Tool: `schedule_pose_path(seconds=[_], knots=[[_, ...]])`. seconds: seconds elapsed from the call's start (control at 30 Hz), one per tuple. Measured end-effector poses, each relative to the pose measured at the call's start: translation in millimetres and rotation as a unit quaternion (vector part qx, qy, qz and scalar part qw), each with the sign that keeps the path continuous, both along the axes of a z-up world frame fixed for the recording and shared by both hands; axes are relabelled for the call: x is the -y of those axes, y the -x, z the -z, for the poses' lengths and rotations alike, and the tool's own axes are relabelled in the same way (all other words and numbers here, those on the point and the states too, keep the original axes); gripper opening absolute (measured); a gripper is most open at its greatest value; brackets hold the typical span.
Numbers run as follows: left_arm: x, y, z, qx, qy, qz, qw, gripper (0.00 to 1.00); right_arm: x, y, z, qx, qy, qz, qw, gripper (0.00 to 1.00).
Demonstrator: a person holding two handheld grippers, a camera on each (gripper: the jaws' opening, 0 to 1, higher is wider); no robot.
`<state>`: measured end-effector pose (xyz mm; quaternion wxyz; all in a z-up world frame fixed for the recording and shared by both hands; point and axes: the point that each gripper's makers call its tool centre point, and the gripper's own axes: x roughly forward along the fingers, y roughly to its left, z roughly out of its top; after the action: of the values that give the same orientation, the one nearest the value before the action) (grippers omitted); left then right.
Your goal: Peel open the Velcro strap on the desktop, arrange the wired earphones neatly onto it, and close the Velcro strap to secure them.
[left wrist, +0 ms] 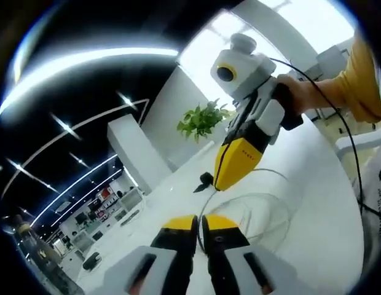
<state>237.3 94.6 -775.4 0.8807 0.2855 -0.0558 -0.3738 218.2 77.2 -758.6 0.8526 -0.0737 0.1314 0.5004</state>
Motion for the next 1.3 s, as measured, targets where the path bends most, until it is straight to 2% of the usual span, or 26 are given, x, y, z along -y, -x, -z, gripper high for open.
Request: schedule_pose_path(seconds=[0.17,0.3,0.47,0.53,0.63,0.8,1.0,1.17,1.3], knots=[[0.0,0.6,-1.5,0.001,0.004,0.001,1.0000,0.06,-1.3,3.4,-2.9,-0.004,-0.011,-0.010,0.9999,0.05],[-0.7,0.9,-4.6,0.004,0.012,0.002,0.9999,0.06,1.7,3.4,-11.9,-0.010,-0.037,-0.013,0.9992,0.07],[-8.9,-3.4,-13.3,0.005,0.043,-0.015,0.9990,0.05,15.1,-4.7,-30.7,-0.007,-0.079,0.007,0.9969,0.09],[-12.2,-4.6,-16.9,0.005,0.057,-0.020,0.9981,0.05,23.2,-13.3,-29.6,-0.012,-0.082,0.029,0.9962,0.09],[-11.8,-2.8,-20.6,0.004,0.073,-0.014,0.9972,0.05,34.7,-29.4,-4.3,-0.012,-0.027,0.060,0.9978,0.09],[-9.3,-1.4,-21.6,0.007,0.076,-0.009,0.9971,0.05,36.8,-43.9,24.0,-0.013,0.024,0.073,0.9970,0.10],[-9.7,-2.0,-20.8,0.007,0.074,-0.012,0.9972,0.05,36.6,-54.5,42.2,-0.036,0.057,0.078,0.9947,0.10],[-10.0,-1.7,-21.4,0.008,0.077,-0.012,0.9969,0.06,39.7,-58.5,52.8,-0.040,0.089,0.084,0.9917,0.10],[-9.2,-1.3,-20.6,0.006,0.076,-0.011,0.9970,0.06,40.6,-58.1,52.7,-0.037,0.093,0.086,0.9913,0.09]])
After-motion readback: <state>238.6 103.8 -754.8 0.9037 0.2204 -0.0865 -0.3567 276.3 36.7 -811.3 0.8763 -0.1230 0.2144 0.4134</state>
